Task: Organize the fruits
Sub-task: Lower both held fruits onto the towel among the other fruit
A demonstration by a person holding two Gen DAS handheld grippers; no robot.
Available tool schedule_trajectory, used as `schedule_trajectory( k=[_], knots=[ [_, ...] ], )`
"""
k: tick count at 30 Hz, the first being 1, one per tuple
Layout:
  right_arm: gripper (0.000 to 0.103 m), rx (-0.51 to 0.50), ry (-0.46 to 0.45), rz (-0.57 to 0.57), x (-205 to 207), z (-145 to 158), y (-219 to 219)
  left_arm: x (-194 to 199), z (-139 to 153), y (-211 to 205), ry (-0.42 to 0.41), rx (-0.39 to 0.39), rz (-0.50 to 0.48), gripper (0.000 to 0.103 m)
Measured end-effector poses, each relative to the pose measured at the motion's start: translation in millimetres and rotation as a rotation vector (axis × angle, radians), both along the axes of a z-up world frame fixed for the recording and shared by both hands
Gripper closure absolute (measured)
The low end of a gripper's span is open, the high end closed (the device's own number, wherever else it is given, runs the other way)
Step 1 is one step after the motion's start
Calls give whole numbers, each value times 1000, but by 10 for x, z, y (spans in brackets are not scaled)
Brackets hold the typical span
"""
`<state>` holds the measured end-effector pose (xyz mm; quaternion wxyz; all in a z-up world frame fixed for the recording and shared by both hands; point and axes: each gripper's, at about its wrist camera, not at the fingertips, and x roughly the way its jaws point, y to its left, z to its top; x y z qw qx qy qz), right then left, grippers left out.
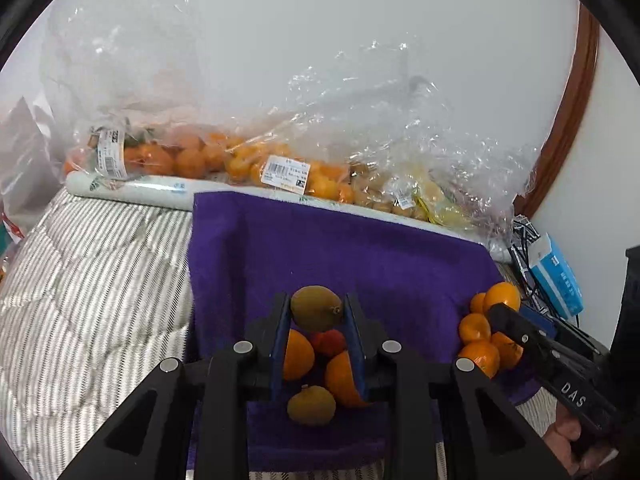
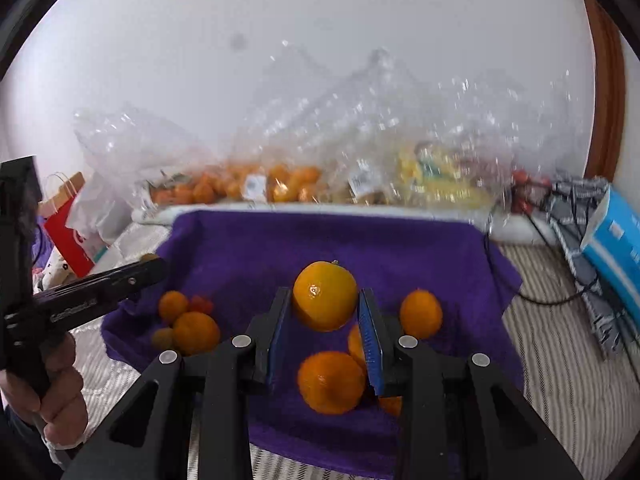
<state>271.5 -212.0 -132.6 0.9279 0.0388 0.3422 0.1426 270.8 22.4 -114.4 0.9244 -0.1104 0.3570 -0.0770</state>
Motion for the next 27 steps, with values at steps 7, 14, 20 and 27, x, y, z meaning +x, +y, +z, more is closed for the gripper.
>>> schedule_trajectory(
  k=[7,14,20,27],
  knots=[
    [69,-3,-1,-4,19,-107,44,5,-122,-102,5,61,-12,78],
    [69,-38,35,11,76,-265,123,2,-136,-93,-7,63,-17,78],
    [69,-64,10,20,41,-253,168,6,-134,-64,1,27,-24,71],
    [58,-51,12,7,31,-233,118,-24,-135,-122,-14,59,-25,58]
  ],
)
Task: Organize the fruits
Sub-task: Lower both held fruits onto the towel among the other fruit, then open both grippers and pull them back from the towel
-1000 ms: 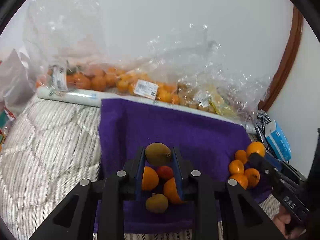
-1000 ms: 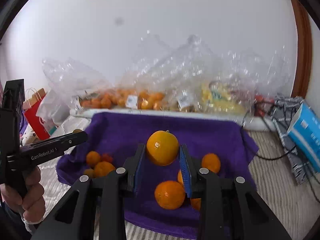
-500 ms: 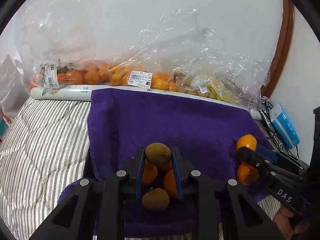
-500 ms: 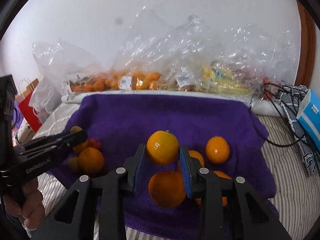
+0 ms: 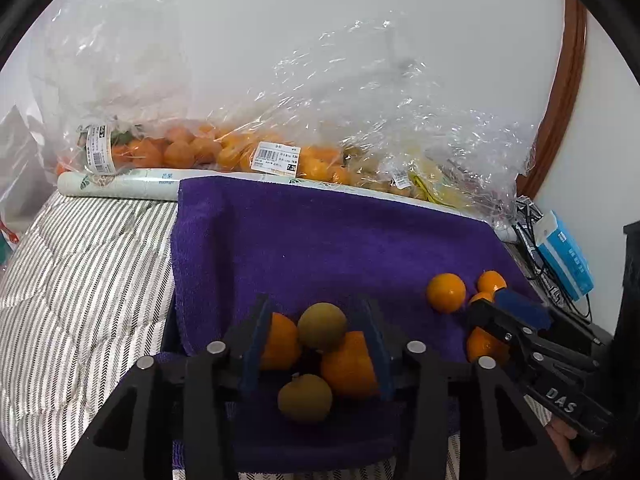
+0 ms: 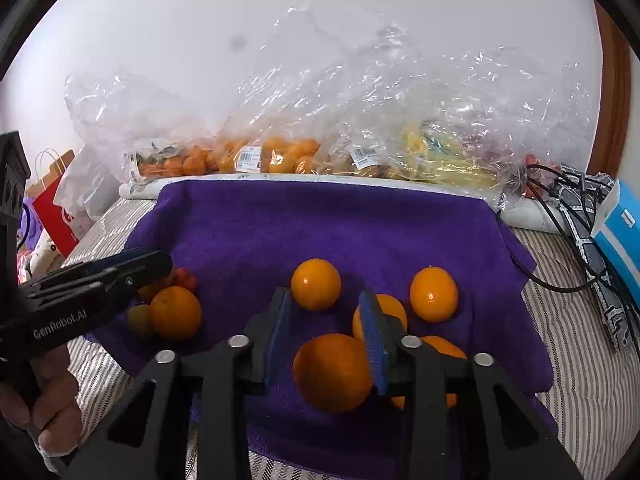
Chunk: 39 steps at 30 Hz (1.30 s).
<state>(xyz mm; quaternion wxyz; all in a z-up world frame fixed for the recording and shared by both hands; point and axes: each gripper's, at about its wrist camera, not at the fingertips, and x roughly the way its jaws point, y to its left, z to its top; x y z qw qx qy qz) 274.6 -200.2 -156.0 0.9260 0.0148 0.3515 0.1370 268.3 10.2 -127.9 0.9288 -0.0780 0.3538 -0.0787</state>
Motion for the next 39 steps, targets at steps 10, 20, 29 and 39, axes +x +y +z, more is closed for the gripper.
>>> schedule_trajectory(
  k=[10,20,29,39],
  knots=[
    [27,62,-66,1,-237,324,-49,-75,189,-19,-37,100,58,35],
    [26,1,-43,-77,-676,718,-93,-612,544,1,-38,91,61,21],
    [27,23,9,-139,-1200,916,-183,-1284,797,27,-45,78,87,19],
    [10,-12,-58,-180,-1954,1162,-341,-1947,1142,-140,-128,122,91,13]
  ],
)
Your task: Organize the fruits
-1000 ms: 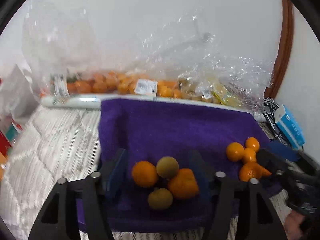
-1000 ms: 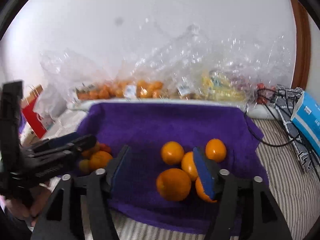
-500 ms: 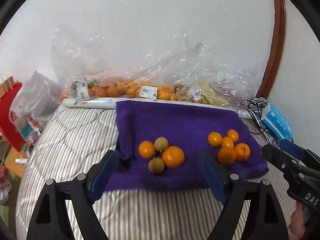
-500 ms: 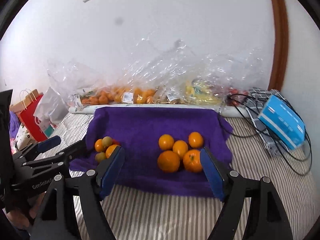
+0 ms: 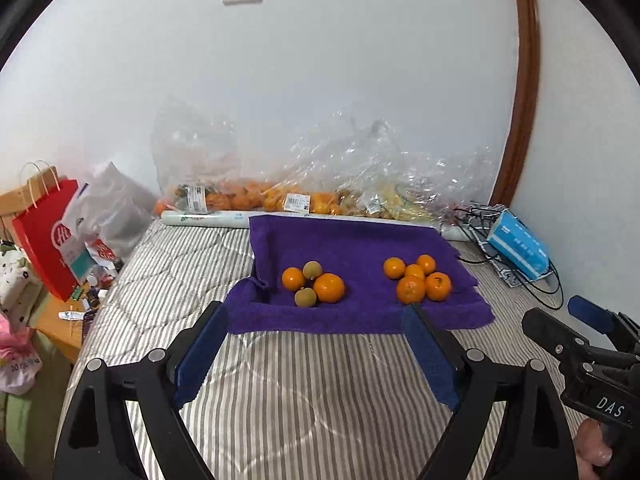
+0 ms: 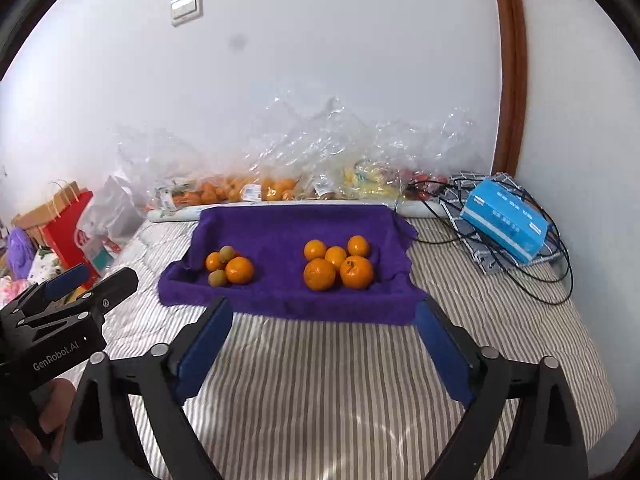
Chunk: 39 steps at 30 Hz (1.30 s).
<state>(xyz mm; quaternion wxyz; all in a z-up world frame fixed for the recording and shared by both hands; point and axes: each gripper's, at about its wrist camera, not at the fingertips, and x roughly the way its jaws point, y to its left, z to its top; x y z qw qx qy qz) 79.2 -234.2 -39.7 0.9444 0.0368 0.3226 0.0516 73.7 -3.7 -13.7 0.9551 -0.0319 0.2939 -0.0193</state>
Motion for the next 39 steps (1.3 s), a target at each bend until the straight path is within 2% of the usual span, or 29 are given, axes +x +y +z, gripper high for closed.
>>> schedule_trajectory(
  k=[4,8,14,39],
  knots=[
    [4,19,12,-7,-205,82,-77,-225,104,-50,-19,9,8,9],
    [1,2,-26,-9,-456,175,-96,-429,169,-46,-33,5,14,9],
    [1,-13,-52,-12,-689,305,-113,-586,249,-18,-47,-12,17,8],
    [1,-36,-88,-33,-799,391,-94,-655,264,-23,-59,-7,16,8]
  ],
)
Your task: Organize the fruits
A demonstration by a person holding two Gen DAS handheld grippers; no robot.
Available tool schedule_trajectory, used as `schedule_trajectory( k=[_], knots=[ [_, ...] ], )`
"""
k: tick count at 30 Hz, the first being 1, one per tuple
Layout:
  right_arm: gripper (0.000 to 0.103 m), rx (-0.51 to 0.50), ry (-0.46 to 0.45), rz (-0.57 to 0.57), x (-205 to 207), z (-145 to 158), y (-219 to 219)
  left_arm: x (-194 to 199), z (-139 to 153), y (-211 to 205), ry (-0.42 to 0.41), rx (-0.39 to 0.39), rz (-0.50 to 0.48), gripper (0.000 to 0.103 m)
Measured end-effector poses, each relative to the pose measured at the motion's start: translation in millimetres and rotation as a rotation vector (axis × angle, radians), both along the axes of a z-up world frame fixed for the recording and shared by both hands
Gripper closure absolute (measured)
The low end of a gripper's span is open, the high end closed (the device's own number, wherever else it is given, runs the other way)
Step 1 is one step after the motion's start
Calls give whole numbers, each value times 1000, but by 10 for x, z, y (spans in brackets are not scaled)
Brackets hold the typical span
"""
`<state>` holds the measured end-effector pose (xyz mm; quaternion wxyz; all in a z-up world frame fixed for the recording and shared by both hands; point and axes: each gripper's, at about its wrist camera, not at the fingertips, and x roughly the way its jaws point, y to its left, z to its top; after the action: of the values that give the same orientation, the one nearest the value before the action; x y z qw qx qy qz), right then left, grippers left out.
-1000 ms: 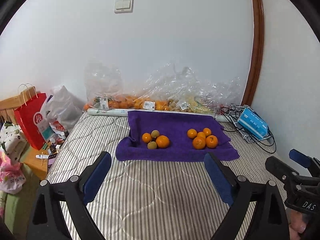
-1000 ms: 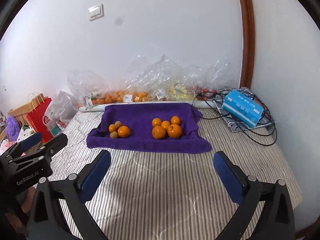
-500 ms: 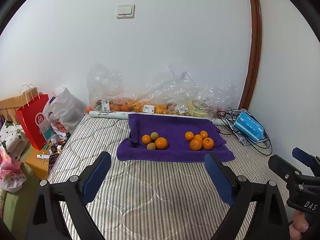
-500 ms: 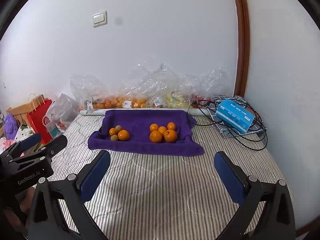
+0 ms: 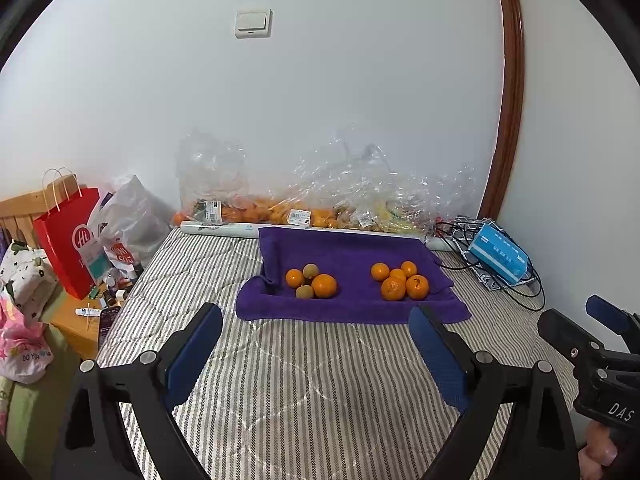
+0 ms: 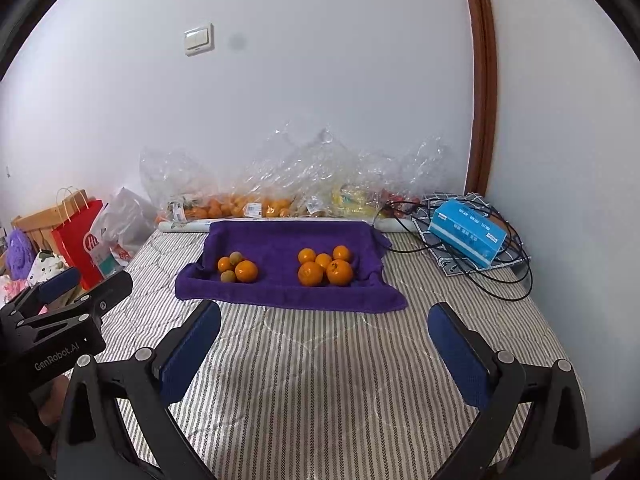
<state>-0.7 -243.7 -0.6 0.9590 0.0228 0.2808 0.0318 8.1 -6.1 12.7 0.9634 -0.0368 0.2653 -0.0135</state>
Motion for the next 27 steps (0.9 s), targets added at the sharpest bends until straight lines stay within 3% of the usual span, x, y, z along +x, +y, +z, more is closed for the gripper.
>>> schedule_trajectory(
  k=[27],
  knots=[
    [1,-7,-4,4,-22,8,36,-42,33,-26,-5,7,15,8]
  ],
)
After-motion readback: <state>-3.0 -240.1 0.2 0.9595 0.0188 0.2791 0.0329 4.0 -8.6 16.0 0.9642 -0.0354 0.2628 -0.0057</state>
